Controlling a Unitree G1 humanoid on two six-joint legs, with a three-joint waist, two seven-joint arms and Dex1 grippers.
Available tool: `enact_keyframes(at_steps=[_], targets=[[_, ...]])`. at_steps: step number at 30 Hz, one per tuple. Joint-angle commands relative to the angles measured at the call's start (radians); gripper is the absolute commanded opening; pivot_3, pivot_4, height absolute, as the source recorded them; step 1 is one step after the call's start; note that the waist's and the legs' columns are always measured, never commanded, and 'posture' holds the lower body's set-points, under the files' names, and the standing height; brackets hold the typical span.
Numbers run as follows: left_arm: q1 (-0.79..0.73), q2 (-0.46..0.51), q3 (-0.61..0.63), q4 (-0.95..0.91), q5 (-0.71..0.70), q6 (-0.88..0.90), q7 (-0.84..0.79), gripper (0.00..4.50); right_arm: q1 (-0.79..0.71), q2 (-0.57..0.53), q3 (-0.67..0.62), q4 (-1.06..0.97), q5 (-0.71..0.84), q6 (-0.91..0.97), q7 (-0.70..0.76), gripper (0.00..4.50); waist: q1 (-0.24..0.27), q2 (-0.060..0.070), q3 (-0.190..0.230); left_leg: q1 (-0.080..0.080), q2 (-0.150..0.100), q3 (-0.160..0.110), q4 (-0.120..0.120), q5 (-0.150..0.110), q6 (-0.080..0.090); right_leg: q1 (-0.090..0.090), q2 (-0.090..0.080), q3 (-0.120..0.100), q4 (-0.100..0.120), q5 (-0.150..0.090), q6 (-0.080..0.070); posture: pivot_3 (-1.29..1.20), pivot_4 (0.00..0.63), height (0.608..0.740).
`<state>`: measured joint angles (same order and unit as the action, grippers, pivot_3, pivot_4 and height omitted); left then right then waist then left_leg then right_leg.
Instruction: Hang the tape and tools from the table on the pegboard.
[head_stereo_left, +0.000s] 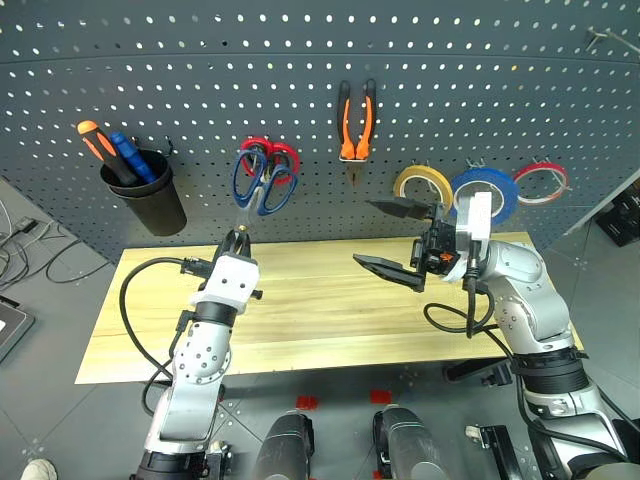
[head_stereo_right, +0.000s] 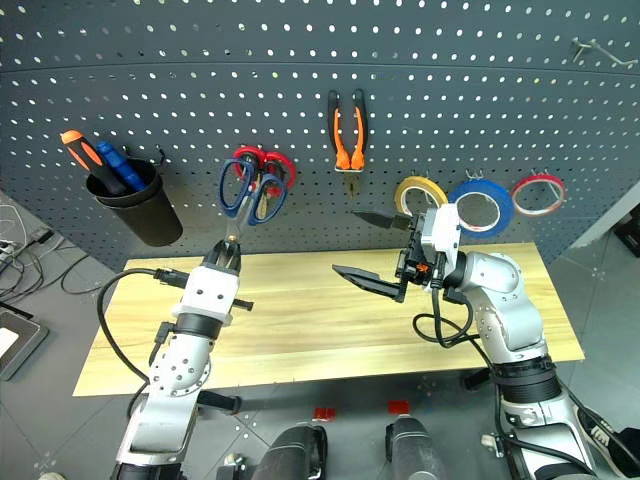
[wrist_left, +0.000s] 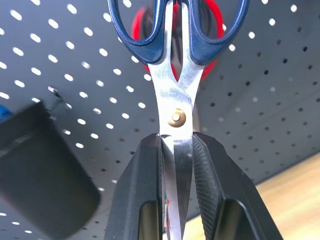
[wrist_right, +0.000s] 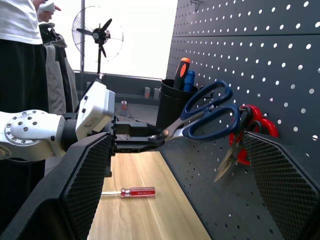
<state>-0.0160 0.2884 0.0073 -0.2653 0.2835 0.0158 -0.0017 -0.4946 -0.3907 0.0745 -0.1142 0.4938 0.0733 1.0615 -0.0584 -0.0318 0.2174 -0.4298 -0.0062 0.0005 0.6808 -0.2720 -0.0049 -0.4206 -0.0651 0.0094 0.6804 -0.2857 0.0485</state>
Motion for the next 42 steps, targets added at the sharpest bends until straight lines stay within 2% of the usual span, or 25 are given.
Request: enact_keyframes(at_steps=[1,9,10,21,26,32,39,42], targets=[[-0.029,0.001,-0.003,0.004,-0.018,0.0,-0.031,0.53,0.005,-0.007,-0.024,-0.03,0.006,-0.015,-0.007,4.5,0.0,0.0,0.0,0.0,0.0,0.0,0.0,0.0,0.0,0.0,0.0,0.0,0.0,0.0,0.0,-0.17,0.167,0.74],[-0.098,-0.002,0.038,0.065,-0.041,0.046,-0.033,0.53,0.021,-0.015,-0.022,-0.033,-0.001,-0.02,0.001,4.5,-0.002,0.0,-0.001,0.0,0.0,0.0,0.001,0.0,0.0,0.0,0.0,0.0,0.001,0.0,0.0,-0.17,0.18,0.74],[-0.103,0.002,0.04,0.072,-0.041,0.046,-0.034,1.27,0.025,-0.017,-0.02,-0.032,-0.004,-0.023,0.005,4.5,-0.002,0.0,-0.001,0.0,0.0,0.0,0.001,0.0,0.0,0.0,0.0,0.0,0.001,0.0,0.0,-0.17,0.18,0.74],[-0.064,0.004,0.04,0.064,-0.033,0.054,-0.043,4.46,0.041,-0.026,-0.005,-0.037,-0.01,-0.03,0.02,4.5,-0.002,0.0,-0.001,0.001,0.0,0.0,0.001,0.0,0.0,0.0,0.0,0.001,0.001,0.0,0.0,-0.16,0.191,0.74],[0.01,-0.02,0.066,0.047,-0.044,0.121,-0.028,4.46,0.068,-0.045,0.03,-0.039,-0.038,-0.043,0.054,4.5,-0.002,0.001,-0.001,0.001,0.0,0.001,0.001,-0.001,0.002,0.001,0.0,0.002,0.001,0.0,0.0,-0.16,0.219,0.74],[0.102,-0.033,0.155,-0.004,-0.11,0.286,-0.047,4.46,0.058,-0.052,0.136,0.07,-0.213,-0.114,0.048,4.5,-0.005,0.001,0.004,0.003,0.001,0.0,0.001,-0.003,0.005,0.002,0.0,0.004,0.001,0.0,0.0,-0.13,0.285,0.74],[0.074,0.05,0.268,0.05,-0.219,0.456,-0.143,4.46,-0.025,0.035,0.209,0.119,-0.309,-0.08,-0.036,4.5,-0.006,0.003,0.057,0.014,0.001,-0.001,0.0,-0.004,0.006,0.012,0.0,0.004,0.0,0.0,-0.001,-0.11,0.378,0.74],[0.005,0.086,0.314,0.108,-0.282,0.511,-0.182,4.46,-0.058,0.056,0.225,0.125,-0.323,-0.046,-0.047,4.5,-0.002,0.003,0.083,0.014,0.001,-0.002,0.0,-0.004,0.006,0.012,0.0,0.003,0.001,0.0,-0.001,-0.1,0.413,0.74]])
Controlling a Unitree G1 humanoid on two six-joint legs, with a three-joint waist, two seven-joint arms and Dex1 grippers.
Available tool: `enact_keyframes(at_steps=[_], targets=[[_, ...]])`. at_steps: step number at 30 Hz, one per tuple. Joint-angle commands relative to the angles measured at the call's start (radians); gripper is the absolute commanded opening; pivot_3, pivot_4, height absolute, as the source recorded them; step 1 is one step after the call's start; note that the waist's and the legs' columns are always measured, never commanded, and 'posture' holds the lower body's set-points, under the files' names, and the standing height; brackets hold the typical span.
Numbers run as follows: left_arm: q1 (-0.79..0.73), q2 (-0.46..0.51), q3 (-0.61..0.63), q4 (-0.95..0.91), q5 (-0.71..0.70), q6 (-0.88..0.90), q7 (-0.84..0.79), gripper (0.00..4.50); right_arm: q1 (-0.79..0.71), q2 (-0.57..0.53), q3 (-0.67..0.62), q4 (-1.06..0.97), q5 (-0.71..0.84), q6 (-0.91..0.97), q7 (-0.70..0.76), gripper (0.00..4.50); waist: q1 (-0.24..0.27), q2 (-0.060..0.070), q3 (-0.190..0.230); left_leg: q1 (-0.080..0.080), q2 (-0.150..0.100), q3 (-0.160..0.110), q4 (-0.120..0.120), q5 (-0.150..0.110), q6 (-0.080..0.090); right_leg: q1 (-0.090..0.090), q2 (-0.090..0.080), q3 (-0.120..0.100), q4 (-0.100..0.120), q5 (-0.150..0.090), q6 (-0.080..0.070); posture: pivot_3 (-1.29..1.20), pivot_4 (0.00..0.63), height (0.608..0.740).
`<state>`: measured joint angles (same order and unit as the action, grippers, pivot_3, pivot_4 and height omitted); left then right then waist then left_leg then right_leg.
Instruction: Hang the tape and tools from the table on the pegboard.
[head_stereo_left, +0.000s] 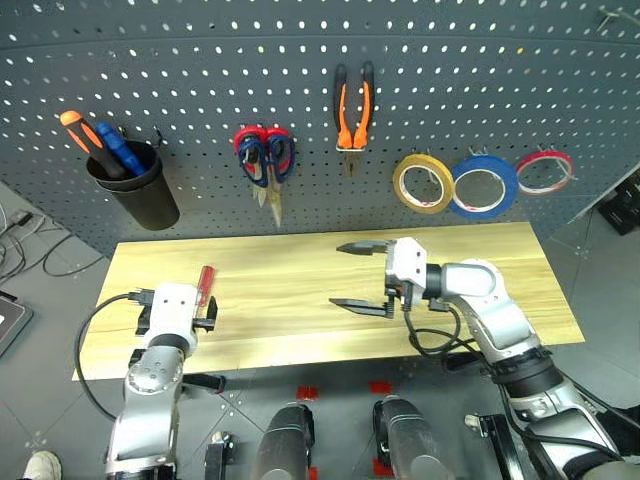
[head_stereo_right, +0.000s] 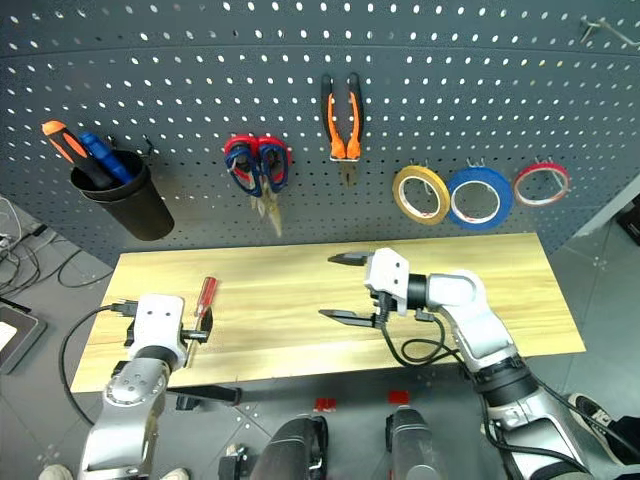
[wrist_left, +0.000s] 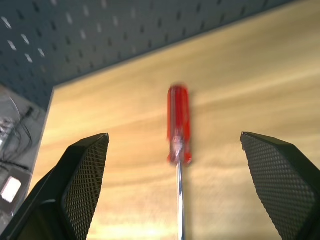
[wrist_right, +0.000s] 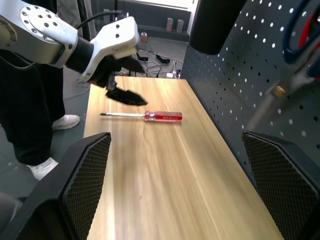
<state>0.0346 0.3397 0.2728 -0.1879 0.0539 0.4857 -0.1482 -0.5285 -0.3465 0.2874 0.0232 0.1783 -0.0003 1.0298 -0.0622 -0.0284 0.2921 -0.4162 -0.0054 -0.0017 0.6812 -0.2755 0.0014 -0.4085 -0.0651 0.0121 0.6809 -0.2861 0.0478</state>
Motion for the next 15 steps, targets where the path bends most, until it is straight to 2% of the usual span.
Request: enact_keyframes(at_steps=[1,7,11,15], targets=[[-0.072,0.048,0.057,0.052,-0.067,0.06,-0.045,4.46,-0.034,0.014,0.017,-0.01,-0.013,0.038,-0.018,4.5,0.004,-0.001,0.021,0.0,0.0,0.0,0.0,0.0,0.0,0.0,0.0,0.0,0.0,0.0,0.0,-0.1,0.429,0.74],[-0.277,0.141,0.046,0.259,-0.118,0.171,-0.108,4.46,-0.103,0.039,0.028,-0.026,-0.032,0.172,-0.057,4.5,0.002,0.001,0.075,-0.001,0.0,-0.001,0.001,0.0,0.0,-0.001,0.0,-0.003,0.003,0.0,-0.001,-0.12,0.477,0.74],[-0.419,0.216,-0.027,0.408,-0.098,0.183,-0.167,4.46,-0.117,0.042,0.026,-0.032,-0.034,0.205,-0.062,4.5,0.002,-0.001,0.106,-0.002,0.0,0.001,0.001,0.001,-0.001,-0.005,0.0,-0.005,0.006,0.0,-0.001,-0.12,0.496,0.74],[-0.518,0.243,-0.07,0.511,-0.097,0.197,-0.19,4.46,-0.123,0.051,0.018,-0.018,-0.041,0.21,-0.086,4.5,0.001,-0.001,0.126,-0.007,0.0,0.005,0.006,0.003,-0.005,-0.013,-0.002,-0.009,0.014,0.0,-0.001,-0.13,0.512,0.74]])
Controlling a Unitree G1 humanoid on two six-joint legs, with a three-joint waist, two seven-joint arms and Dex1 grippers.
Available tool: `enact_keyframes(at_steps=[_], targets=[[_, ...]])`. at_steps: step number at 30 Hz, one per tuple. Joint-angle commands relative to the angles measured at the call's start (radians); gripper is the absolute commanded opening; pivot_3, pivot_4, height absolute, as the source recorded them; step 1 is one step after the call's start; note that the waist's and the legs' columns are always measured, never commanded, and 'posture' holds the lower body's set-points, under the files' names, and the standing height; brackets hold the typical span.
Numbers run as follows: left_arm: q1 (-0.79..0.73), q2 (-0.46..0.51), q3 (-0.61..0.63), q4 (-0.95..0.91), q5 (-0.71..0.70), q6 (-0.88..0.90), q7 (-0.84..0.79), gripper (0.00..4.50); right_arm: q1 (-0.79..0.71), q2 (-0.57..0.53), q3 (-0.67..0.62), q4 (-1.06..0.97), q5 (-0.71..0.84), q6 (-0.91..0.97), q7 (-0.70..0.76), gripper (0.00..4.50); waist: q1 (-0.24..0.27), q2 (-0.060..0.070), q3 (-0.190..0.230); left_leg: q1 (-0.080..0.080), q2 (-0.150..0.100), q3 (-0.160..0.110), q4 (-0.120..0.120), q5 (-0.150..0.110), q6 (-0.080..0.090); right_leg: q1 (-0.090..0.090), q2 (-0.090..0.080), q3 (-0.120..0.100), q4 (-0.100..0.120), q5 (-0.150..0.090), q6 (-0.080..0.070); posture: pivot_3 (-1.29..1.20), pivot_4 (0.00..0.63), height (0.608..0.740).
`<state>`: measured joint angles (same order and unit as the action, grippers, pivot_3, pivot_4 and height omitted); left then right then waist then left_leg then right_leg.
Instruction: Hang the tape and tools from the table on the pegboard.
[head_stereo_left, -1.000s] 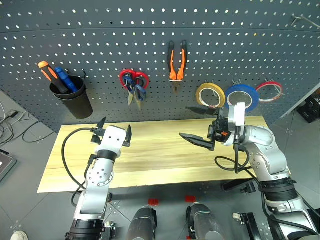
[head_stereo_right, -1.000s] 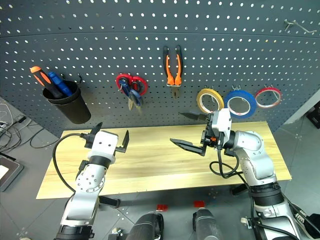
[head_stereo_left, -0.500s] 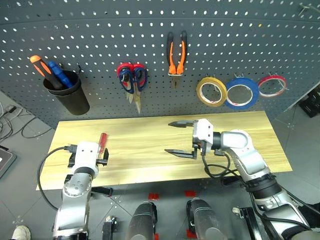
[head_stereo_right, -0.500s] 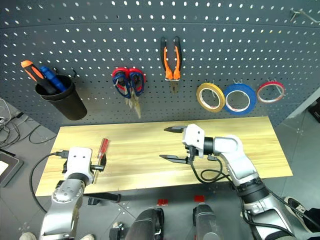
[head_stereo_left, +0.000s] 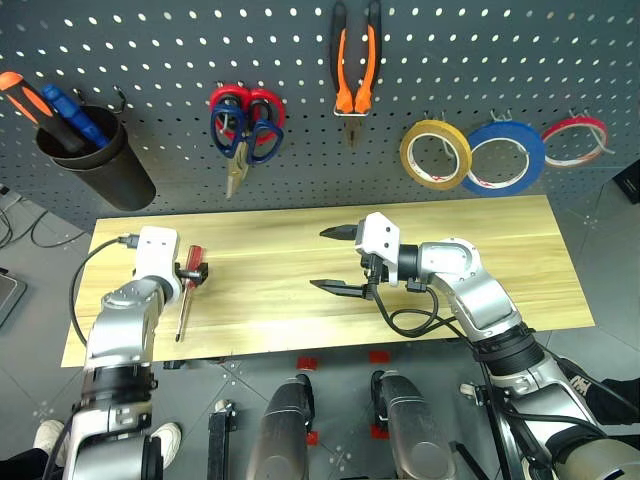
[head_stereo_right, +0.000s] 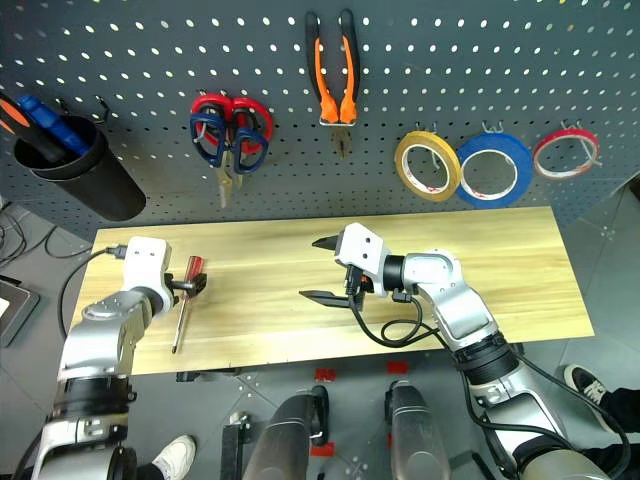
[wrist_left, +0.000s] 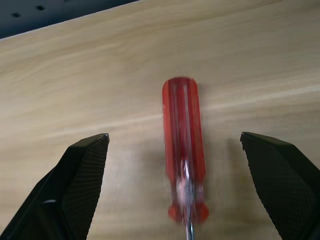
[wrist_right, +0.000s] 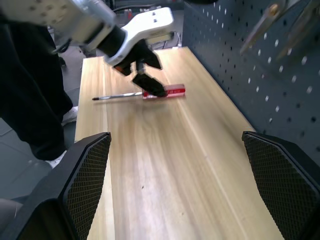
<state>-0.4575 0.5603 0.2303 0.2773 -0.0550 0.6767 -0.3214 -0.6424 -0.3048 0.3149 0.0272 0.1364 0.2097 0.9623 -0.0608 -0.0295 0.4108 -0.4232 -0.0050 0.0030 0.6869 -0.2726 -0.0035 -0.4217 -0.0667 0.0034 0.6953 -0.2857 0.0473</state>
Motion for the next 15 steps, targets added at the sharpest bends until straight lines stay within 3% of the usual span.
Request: enact_keyframes(at_steps=[1,7,10,15], targets=[[-0.04,0.025,-0.036,0.065,0.014,0.009,-0.019,4.46,-0.011,0.011,-0.011,-0.02,0.0,0.0,-0.025,4.5,-0.002,0.001,0.012,-0.001,0.0,0.0,0.004,0.0,0.0,0.0,-0.002,-0.005,0.001,0.0,0.0,-0.13,0.515,0.74],[-0.062,0.017,-0.037,0.098,-0.01,0.117,-0.012,4.46,-0.014,0.008,-0.014,-0.021,0.0,0.009,-0.044,4.5,-0.017,0.002,0.023,-0.006,0.0,-0.001,0.01,-0.001,0.001,-0.003,-0.006,-0.014,0.003,0.0,0.0,-0.15,0.522,0.74],[-0.067,0.026,-0.028,0.078,-0.013,0.166,-0.003,3.89,-0.01,0.0,-0.015,-0.025,0.001,0.011,-0.046,4.5,-0.021,0.004,0.025,-0.006,0.0,-0.001,0.01,-0.002,0.003,-0.003,-0.006,-0.014,0.003,0.0,0.0,-0.15,0.52,0.74],[-0.073,0.036,-0.02,0.049,-0.017,0.209,0.003,2.26,-0.007,0.002,-0.01,-0.027,0.005,0.011,-0.051,4.5,-0.022,0.003,0.027,-0.006,0.0,-0.001,0.009,0.0,0.001,-0.003,-0.006,-0.014,0.002,0.0,0.0,-0.14,0.514,0.74]])
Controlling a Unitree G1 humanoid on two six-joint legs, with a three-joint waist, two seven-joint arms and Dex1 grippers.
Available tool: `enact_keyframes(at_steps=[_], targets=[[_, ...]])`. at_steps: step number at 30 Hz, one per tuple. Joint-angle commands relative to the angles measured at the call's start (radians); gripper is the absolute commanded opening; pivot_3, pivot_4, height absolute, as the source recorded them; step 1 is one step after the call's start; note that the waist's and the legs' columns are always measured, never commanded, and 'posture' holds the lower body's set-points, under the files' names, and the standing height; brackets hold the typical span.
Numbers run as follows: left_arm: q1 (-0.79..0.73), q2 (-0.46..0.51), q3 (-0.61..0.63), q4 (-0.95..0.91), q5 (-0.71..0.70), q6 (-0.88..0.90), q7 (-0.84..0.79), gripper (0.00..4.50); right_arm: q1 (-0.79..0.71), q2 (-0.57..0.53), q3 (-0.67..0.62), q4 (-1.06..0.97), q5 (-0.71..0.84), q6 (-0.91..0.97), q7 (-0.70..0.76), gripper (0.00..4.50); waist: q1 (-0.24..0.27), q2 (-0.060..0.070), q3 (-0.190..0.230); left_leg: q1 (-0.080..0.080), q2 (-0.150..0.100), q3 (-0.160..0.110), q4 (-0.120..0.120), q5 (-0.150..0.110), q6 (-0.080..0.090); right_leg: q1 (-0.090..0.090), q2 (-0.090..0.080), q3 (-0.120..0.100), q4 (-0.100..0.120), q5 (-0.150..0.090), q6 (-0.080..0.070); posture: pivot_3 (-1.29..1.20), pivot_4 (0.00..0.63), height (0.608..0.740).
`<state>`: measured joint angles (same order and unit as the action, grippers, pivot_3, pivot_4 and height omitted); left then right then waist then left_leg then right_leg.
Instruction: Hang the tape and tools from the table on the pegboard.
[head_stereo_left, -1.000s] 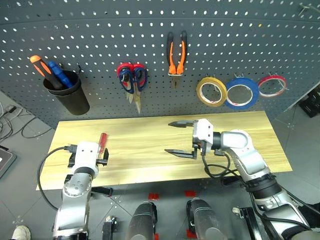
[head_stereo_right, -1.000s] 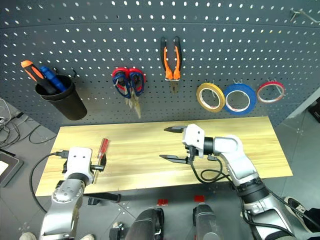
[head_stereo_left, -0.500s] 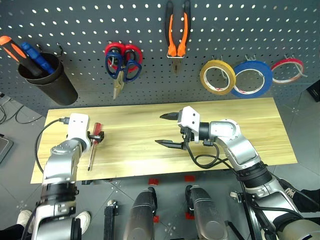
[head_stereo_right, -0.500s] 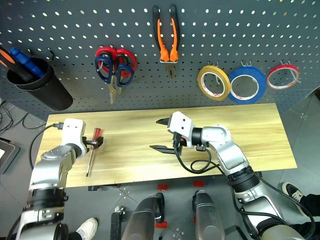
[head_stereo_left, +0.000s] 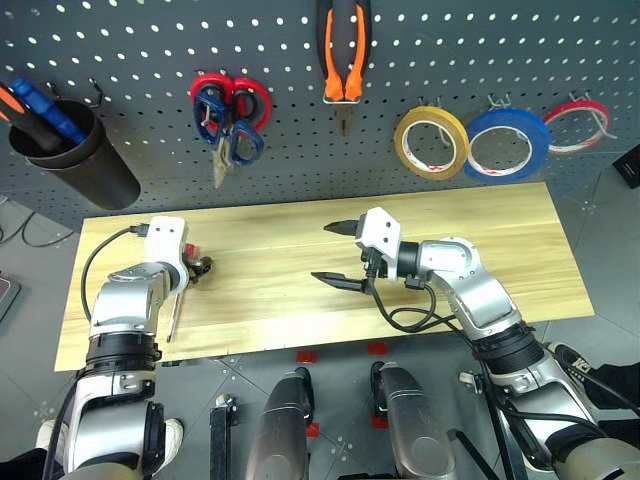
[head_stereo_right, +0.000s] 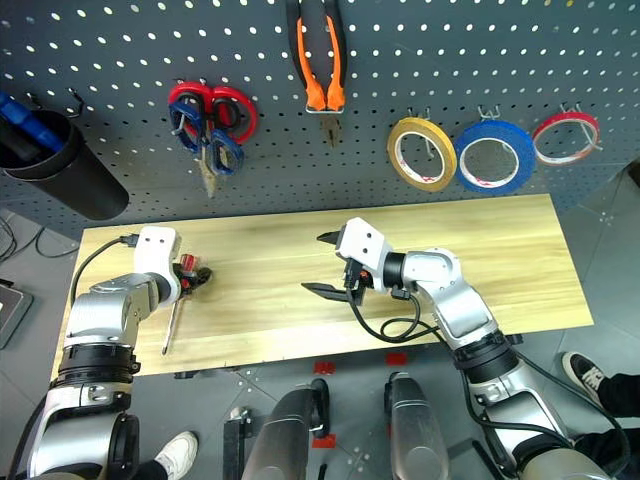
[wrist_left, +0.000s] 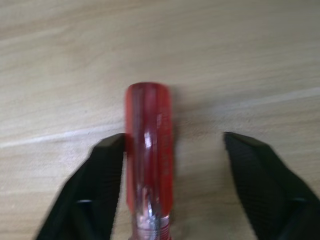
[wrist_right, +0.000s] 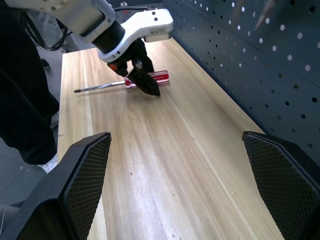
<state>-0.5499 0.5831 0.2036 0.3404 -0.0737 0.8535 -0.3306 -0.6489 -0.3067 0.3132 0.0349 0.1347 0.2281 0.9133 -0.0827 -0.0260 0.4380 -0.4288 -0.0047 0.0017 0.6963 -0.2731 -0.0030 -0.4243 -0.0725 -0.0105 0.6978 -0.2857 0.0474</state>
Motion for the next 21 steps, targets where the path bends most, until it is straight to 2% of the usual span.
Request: enact_keyframes(at_steps=[1,4,5,12,16,21], targets=[[0.018,0.015,0.007,-0.014,0.0,0.033,0.013,2.0,-0.002,0.007,-0.007,-0.03,0.006,-0.01,-0.003,4.5,-0.001,0.0,0.0,0.0,0.0,0.0,0.0,0.0,0.0,0.0,0.0,0.0,0.0,0.0,0.0,-0.13,0.512,0.74],[0.014,0.022,0.01,-0.008,-0.001,0.033,0.014,1.01,-0.011,0.012,-0.008,-0.014,0.004,-0.019,-0.004,4.5,-0.001,0.0,0.001,0.0,0.0,0.0,0.0,0.0,0.0,0.0,0.0,0.0,0.0,0.0,0.0,-0.13,0.509,0.74],[0.012,0.025,0.01,-0.002,-0.002,0.03,0.014,0.91,-0.014,0.014,-0.008,-0.009,0.003,-0.021,-0.004,4.5,0.0,0.0,0.001,0.0,0.0,0.0,-0.001,0.0,0.0,0.0,0.0,0.0,0.0,0.0,0.0,-0.13,0.506,0.74],[0.012,0.026,0.007,0.0,-0.004,-0.003,0.014,0.91,-0.014,0.009,-0.016,0.01,0.007,-0.05,0.007,4.5,0.0,0.0,0.002,0.0,0.0,0.0,-0.001,0.0,-0.001,0.0,0.0,0.0,-0.001,0.0,0.0,-0.13,0.472,0.74],[0.137,0.038,-0.097,-0.219,0.052,-0.136,-0.019,0.91,0.022,-0.021,-0.073,-0.043,0.089,-0.018,0.048,4.5,0.0,-0.001,0.001,-0.001,0.0,0.0,-0.002,0.0,-0.001,0.0,-0.001,0.0,-0.002,0.0,0.0,-0.13,0.433,0.74],[0.288,0.032,-0.186,-0.504,0.114,-0.271,-0.007,0.91,0.096,-0.048,-0.181,-0.177,0.308,0.115,0.109,4.5,0.004,-0.003,-0.003,-0.004,0.0,-0.005,-0.003,0.001,-0.002,0.0,-0.003,-0.002,-0.008,0.001,-0.001,-0.13,0.359,0.74]])
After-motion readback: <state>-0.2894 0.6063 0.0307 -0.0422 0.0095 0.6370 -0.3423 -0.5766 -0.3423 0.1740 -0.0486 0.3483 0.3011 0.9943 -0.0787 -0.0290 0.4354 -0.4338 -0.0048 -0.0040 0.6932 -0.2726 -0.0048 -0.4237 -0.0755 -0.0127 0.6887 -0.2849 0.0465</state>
